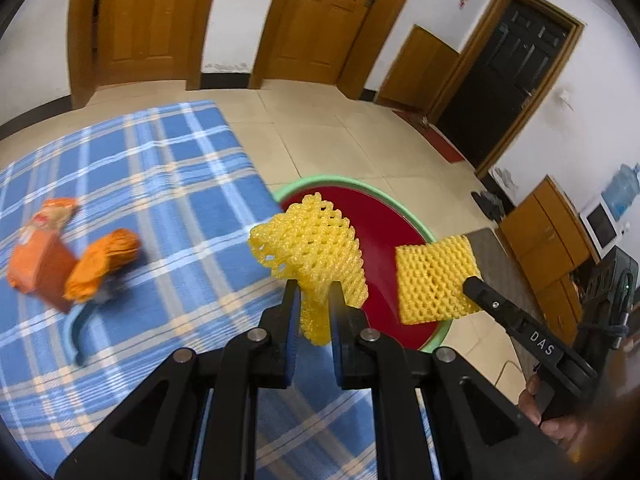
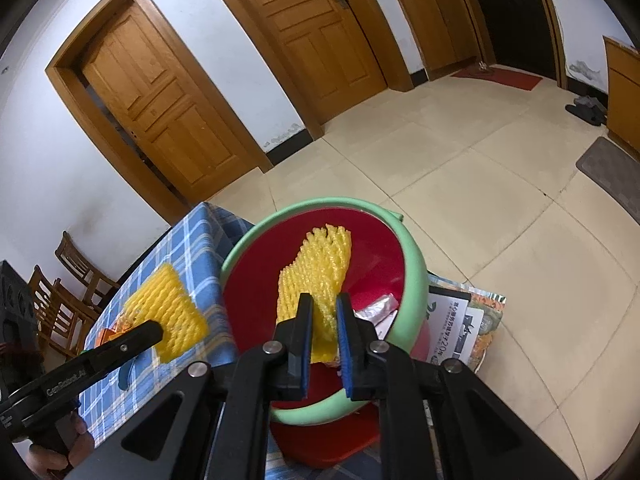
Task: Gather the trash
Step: 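Carry both yellow foam nets with both tools over the red bucket, then open both tools to drop the foam nets into the bucket, then move both tools back toward the trash on the table, then grasp the orange box with the left tool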
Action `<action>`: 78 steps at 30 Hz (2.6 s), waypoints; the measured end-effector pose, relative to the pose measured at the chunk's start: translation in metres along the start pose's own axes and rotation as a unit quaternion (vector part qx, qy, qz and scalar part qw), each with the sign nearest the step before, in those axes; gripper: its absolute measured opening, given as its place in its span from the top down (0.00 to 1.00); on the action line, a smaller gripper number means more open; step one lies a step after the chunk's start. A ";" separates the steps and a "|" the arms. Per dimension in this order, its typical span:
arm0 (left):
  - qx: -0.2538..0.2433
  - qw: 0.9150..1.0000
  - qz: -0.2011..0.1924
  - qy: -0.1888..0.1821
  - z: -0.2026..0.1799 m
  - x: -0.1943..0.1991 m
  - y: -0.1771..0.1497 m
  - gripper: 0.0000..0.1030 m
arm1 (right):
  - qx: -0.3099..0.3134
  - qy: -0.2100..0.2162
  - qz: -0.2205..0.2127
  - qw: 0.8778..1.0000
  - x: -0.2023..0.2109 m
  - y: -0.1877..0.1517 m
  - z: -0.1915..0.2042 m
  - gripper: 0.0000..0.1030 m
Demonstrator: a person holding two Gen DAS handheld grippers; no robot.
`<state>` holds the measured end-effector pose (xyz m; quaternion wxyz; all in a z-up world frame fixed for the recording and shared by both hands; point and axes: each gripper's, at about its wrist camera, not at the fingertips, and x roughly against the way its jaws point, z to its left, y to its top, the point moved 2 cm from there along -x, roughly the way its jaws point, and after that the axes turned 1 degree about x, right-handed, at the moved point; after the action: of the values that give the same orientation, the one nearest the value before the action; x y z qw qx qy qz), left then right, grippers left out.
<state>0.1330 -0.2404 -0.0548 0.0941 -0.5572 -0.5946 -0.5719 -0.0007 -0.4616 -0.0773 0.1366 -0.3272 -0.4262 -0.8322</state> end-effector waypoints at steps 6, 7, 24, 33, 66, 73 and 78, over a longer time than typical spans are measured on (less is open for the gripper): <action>-0.018 1.000 0.016 -0.006 -0.018 -0.024 0.006 0.88 | -0.014 -0.001 0.007 1.000 -0.004 0.000 -0.012 0.83; -0.020 1.000 0.018 -0.004 -0.020 -0.029 0.007 0.88 | -0.014 -0.001 0.007 1.000 -0.004 0.000 -0.013 0.83; -0.020 1.000 0.022 0.002 -0.027 -0.039 0.012 0.69 | -0.027 0.010 0.008 1.000 -0.004 0.000 -0.018 0.67; -0.010 1.000 0.005 0.014 -0.012 -0.016 0.007 0.68 | -0.022 0.017 0.004 1.000 0.002 0.000 -0.006 0.52; 0.090 0.981 -0.066 0.158 0.124 0.063 0.015 0.60 | 0.000 0.004 0.022 1.000 -0.003 -0.010 0.028 0.35; 0.099 0.975 -0.068 0.186 0.146 0.057 0.013 0.59 | 0.004 -0.004 0.031 0.999 -0.010 -0.013 0.033 0.35; 0.081 0.972 -0.076 0.209 0.149 0.053 0.014 0.56 | 0.006 -0.007 0.037 0.999 -0.013 -0.015 0.036 0.35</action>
<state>0.2029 -0.0975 -0.0561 0.2176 -0.3692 -0.6468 -0.6309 0.0166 -0.4244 -0.0804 0.1660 -0.3481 -0.4196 -0.8217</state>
